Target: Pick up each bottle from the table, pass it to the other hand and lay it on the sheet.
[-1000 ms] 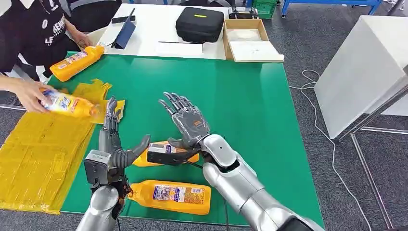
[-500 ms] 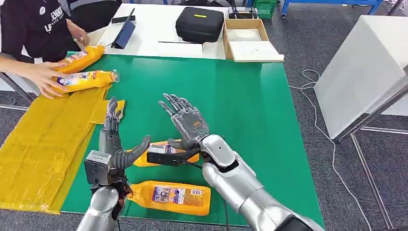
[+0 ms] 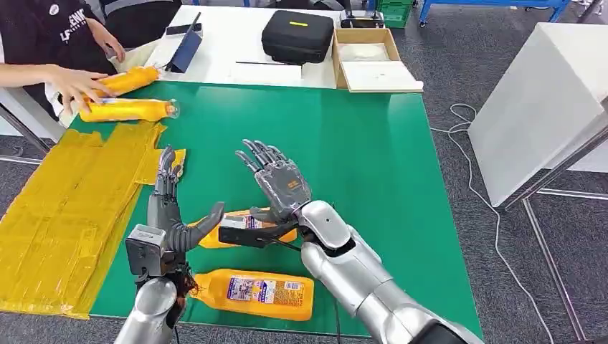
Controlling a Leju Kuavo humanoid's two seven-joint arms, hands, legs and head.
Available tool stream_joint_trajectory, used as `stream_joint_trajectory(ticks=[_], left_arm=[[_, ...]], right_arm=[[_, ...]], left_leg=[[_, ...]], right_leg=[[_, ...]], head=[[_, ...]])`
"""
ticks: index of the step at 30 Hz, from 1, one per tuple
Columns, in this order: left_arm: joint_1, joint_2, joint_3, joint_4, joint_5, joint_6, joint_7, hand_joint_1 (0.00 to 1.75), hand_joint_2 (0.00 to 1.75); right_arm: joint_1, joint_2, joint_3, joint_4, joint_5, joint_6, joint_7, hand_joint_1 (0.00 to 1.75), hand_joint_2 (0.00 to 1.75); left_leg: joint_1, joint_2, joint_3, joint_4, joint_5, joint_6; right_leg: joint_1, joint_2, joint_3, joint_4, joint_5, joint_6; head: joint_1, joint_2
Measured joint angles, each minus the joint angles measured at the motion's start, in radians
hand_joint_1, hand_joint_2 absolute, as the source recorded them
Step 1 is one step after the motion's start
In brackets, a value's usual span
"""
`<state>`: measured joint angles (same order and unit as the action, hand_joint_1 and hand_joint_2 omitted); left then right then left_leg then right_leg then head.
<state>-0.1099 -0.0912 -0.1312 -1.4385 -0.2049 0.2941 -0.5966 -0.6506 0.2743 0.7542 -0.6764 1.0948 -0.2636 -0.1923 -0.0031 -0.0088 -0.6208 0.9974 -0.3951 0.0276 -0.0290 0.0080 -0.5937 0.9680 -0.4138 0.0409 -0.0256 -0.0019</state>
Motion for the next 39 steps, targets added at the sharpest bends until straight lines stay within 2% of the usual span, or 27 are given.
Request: stream_joint_trajectory(ticks=[5, 6, 7, 9, 10, 11, 12, 16, 26, 39], left_arm=[[0.0, 0.0, 0.0, 0.0, 0.001, 0.003, 0.001, 0.0, 1.75], [0.0, 0.0, 0.0, 0.0, 0.009, 0.014, 0.01, 0.0, 1.75], [-0.001, 0.0, 0.0, 0.0, 0.022, 0.03, 0.025, 0.0, 1.75], [-0.005, -0.001, 0.001, 0.0, 0.044, 0.058, 0.052, 0.0, 1.75], [-0.008, -0.001, 0.001, 0.0, 0.048, 0.062, 0.056, 0.0, 1.75], [-0.01, -0.002, 0.001, 0.0, 0.048, 0.064, 0.059, 0.0, 1.75], [-0.012, -0.002, 0.001, 0.0, 0.049, 0.068, 0.06, 0.0, 1.75], [-0.017, -0.002, 0.001, 0.002, 0.052, 0.069, 0.061, 0.0, 1.75], [-0.03, -0.004, 0.001, 0.019, 0.066, 0.084, 0.051, 0.0, 1.75], [-0.04, -0.004, 0.0, 0.046, 0.084, 0.096, 0.038, 0.0, 1.75]], right_arm=[[0.0, 0.0, 0.0, 0.001, -0.001, 0.008, 0.0, 0.0, 1.75], [-0.01, 0.002, 0.003, 0.003, -0.007, 0.054, 0.002, 0.0, 1.75], [-0.026, 0.007, 0.015, 0.01, -0.023, 0.128, 0.017, 0.0, 1.75], [-0.071, 0.015, 0.069, 0.0, -0.101, 0.461, 0.091, 0.0, 1.75], [-0.086, 0.015, 0.088, -0.011, -0.127, 0.575, 0.108, 0.0, 1.75], [-0.097, 0.015, 0.109, -0.023, -0.147, 0.678, 0.119, 0.0, 1.75], [-0.102, 0.017, 0.124, -0.028, -0.151, 0.718, 0.124, 0.0, 1.75], [-0.132, 0.015, 0.16, -0.038, -0.164, 0.649, 0.13, 0.0, 1.75], [-0.168, 0.007, 0.228, -0.038, -0.21, 0.613, 0.124, 0.0, 1.75], [-0.191, 0.006, 0.352, 0.031, -0.253, 0.519, 0.168, 0.0, 1.75]], left_leg=[[0.0, 0.0, -0.001, 0.0, 0.0, 0.0], [0.0, 0.0, -0.001, 0.0, 0.0, 0.0], [0.0, 0.0, -0.001, 0.0, 0.0, 0.0], [0.0, 0.003, -0.001, 0.0, 0.0, -0.001], [0.0, 0.003, 0.0, 0.0, 0.001, -0.001], [0.0, 0.001, 0.0, 0.0, 0.001, -0.001], [0.0, 0.0, -0.001, 0.0, 0.002, -0.001], [0.0, 0.001, -0.001, 0.0, 0.002, -0.001], [0.0, 0.0, -0.001, 0.0, 0.002, -0.001], [0.0, 0.001, -0.001, 0.0, 0.001, -0.001]], right_leg=[[0.0, 0.0, 0.0, 0.0, 0.0, 0.0], [0.0, 0.0, 0.0, 0.0, 0.0, 0.0], [0.0, 0.0, -0.001, 0.0, 0.0, 0.0], [0.0, 0.002, -0.002, 0.0, 0.001, 0.0], [0.0, 0.001, -0.002, 0.0, 0.001, 0.0], [0.0, 0.001, -0.002, 0.0, 0.001, 0.0], [0.0, 0.0, -0.002, 0.0, 0.001, 0.0], [0.0, 0.001, -0.002, 0.0, 0.001, 0.0], [0.0, 0.0, -0.002, 0.0, 0.001, 0.0], [0.0, 0.001, -0.002, 0.0, 0.001, 0.0]], head=[[0.0, 0.0], [0.0, 0.0], [0.0, 0.0], [0.0, 0.0], [-0.001, 0.0], [0.001, 0.0], [0.0, 0.0], [0.0, 0.0], [0.0, 0.0], [0.0, 0.0]])
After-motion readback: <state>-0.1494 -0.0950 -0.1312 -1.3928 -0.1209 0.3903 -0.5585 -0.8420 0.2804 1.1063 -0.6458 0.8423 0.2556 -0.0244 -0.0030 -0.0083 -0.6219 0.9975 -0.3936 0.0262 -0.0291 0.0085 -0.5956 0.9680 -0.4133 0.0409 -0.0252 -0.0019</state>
